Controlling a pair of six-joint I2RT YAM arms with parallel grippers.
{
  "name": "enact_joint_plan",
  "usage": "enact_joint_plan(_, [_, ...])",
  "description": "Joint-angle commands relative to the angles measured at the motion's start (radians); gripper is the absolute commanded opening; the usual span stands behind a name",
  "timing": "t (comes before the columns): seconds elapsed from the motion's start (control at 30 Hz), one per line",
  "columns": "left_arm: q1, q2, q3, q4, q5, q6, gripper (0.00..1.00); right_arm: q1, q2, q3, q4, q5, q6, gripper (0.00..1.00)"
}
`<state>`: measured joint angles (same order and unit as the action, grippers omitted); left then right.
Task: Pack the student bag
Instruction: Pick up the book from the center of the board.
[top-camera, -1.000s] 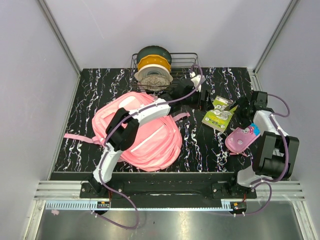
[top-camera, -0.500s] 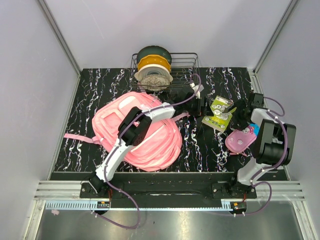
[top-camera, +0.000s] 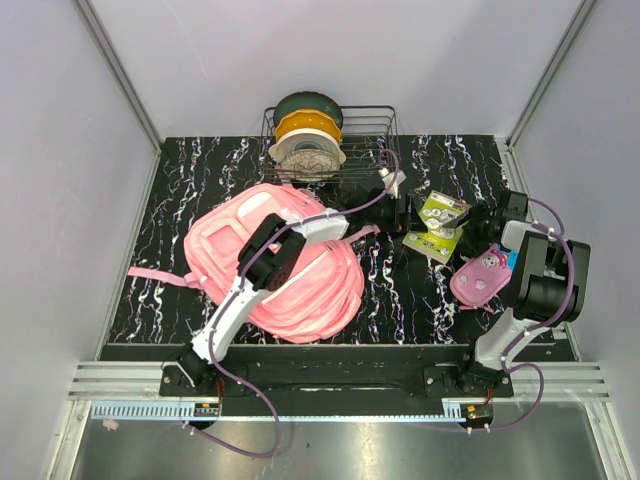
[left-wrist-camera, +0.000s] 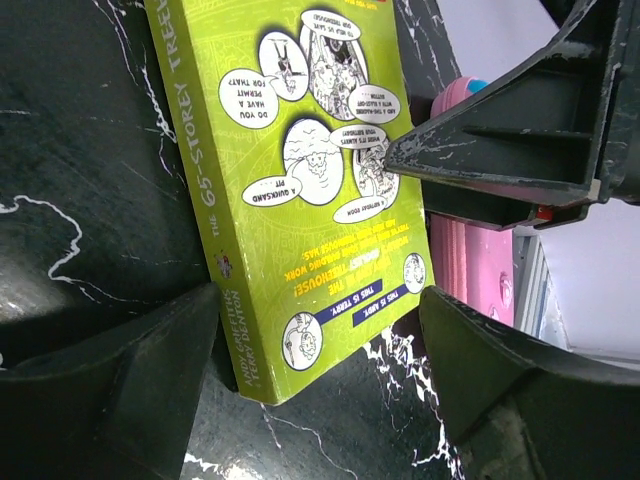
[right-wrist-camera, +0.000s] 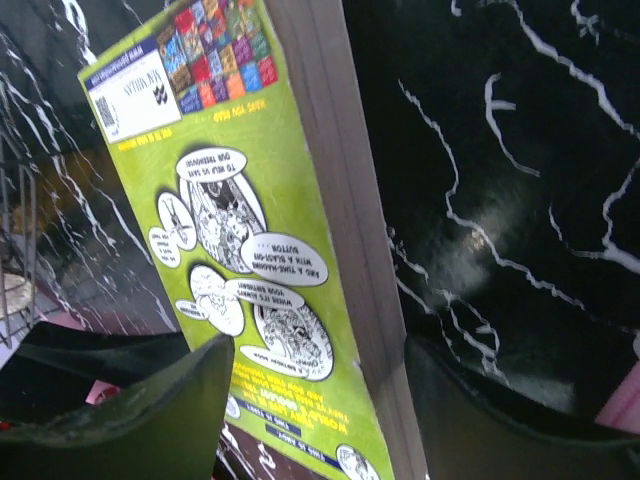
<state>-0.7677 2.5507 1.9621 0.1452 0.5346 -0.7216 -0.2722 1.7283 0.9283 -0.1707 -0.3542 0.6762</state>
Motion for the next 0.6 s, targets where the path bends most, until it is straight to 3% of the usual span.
enact_joint_plan(0.0, [-0.012, -0.013, -0.064, 0.051, 0.045, -0.012, 0.84, 0.002, 0.056, -0.043, 0.057, -0.078, -0.001, 0.72])
enact_joint_plan(0.13, [-0.021, -0.038, -0.12, 0.066, 0.044, -0.009, 0.71, 0.002, 0.051, -0.065, 0.071, -0.104, -0.01, 0.6])
enact_joint_plan(0.23, [-0.022, -0.052, -0.149, 0.1, 0.056, -0.033, 0.53, 0.002, 0.047, -0.074, 0.082, -0.14, -0.026, 0.4])
enact_joint_plan(0.37, [-0.024, -0.102, -0.203, 0.146, 0.054, -0.061, 0.45, 0.002, 0.025, -0.083, 0.076, -0.155, -0.049, 0.19])
enact_joint_plan(0.43, [-0.024, -0.121, -0.225, 0.16, 0.053, -0.062, 0.44, 0.002, 0.017, -0.088, 0.076, -0.167, -0.058, 0.0])
enact_joint_plan(0.57, [-0.025, -0.181, -0.268, 0.179, 0.045, -0.065, 0.4, 0.002, 0.011, -0.105, 0.095, -0.222, -0.073, 0.0])
